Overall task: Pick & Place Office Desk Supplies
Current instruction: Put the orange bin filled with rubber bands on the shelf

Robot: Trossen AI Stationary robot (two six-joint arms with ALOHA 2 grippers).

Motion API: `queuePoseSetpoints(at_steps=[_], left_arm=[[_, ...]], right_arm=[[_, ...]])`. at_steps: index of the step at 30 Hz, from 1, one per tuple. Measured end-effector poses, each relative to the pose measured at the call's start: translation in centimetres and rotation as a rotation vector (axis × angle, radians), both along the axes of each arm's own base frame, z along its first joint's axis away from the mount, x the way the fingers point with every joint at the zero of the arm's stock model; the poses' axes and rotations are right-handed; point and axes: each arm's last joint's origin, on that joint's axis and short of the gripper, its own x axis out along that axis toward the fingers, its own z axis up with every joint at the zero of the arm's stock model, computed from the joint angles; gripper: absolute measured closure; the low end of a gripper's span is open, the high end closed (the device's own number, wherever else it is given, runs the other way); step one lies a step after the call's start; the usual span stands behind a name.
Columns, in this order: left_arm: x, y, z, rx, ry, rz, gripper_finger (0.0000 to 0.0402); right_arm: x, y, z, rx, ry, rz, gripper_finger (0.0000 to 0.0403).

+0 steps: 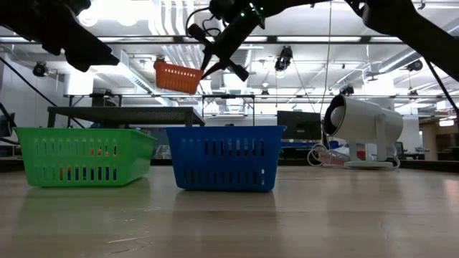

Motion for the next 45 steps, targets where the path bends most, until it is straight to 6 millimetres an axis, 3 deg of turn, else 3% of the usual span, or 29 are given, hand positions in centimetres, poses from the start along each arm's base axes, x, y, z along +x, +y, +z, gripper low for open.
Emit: queuePoseSetpoints(at_steps=[9,16,29,45], left_arm=[[0.1,0.1,0.3,0.01,-0.039,0.05,0.0201],[0.1,0.1,0.4,0.008,-0.05,0.052,0.0201],[0.1,0.1,0.4,0.009,-0.046,0.052,0.0201],[0.0,0.2,0.2,0.03,-0.025,0.07,0.0201]], right_arm=[[-0.4,-1.0,-0.3,0.067,-0.031,-0.098,0.039],[-0.1,-0.7,-0.5,0.045,-0.016,-0.075,0.039],[1.2,-1.3,-3.5,0.06,0.03,-0.073,0.039],[1.2,-1.5,-3.5,0.08,0.015,-0.073,0.039]])
